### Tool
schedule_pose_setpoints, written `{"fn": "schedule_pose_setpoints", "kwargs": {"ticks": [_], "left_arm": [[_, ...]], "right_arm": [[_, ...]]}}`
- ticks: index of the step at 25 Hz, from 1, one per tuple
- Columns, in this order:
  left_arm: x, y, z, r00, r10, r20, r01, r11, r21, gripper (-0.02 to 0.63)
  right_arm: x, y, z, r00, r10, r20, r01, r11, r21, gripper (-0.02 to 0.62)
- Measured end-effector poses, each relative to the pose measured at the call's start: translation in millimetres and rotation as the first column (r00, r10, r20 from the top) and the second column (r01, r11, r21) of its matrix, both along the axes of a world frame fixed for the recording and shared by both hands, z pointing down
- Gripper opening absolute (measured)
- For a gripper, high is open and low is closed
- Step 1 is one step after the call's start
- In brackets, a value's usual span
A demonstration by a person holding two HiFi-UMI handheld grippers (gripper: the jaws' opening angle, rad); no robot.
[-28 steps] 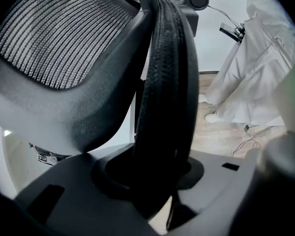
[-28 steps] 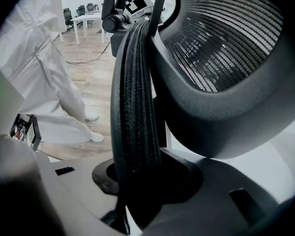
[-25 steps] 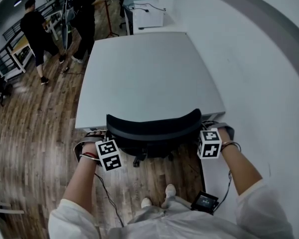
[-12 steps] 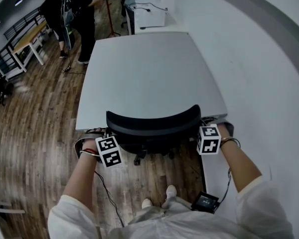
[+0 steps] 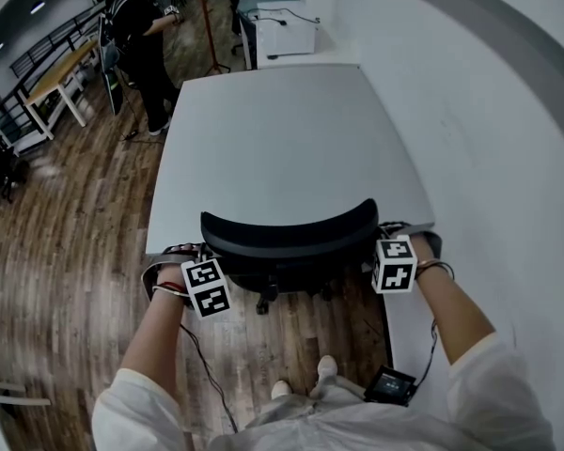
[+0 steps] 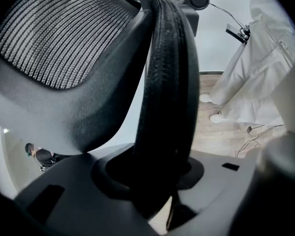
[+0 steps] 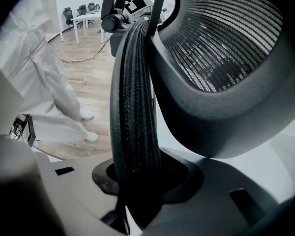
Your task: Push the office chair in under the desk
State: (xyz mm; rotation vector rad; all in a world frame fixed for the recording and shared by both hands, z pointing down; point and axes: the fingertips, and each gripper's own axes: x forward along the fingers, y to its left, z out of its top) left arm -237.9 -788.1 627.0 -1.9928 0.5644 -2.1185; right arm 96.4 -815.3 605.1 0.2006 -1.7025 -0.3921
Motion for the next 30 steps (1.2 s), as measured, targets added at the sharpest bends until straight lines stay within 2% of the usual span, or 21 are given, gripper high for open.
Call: {"fn": "schedule_pose_setpoints", "kwargs": {"ticks": [8,30], "left_arm": [[-5.2,-17.3,3.4,1.0,0.0,0.001,0.0,1.0,0.001,0.155],[-8.6,-19.3,2.3,1.0,0.002,-0.006,-0.002,1.0,0.009,0.156]], "right_arm": [[-5.2,-17.6,3.6,1.0,-0.001,0.004,0.001,1.0,0.003,0.153],[-9.4,-17.8,2.4,1.0,-0.003,0.012,0.003,1.0,0.004,0.153]]}}
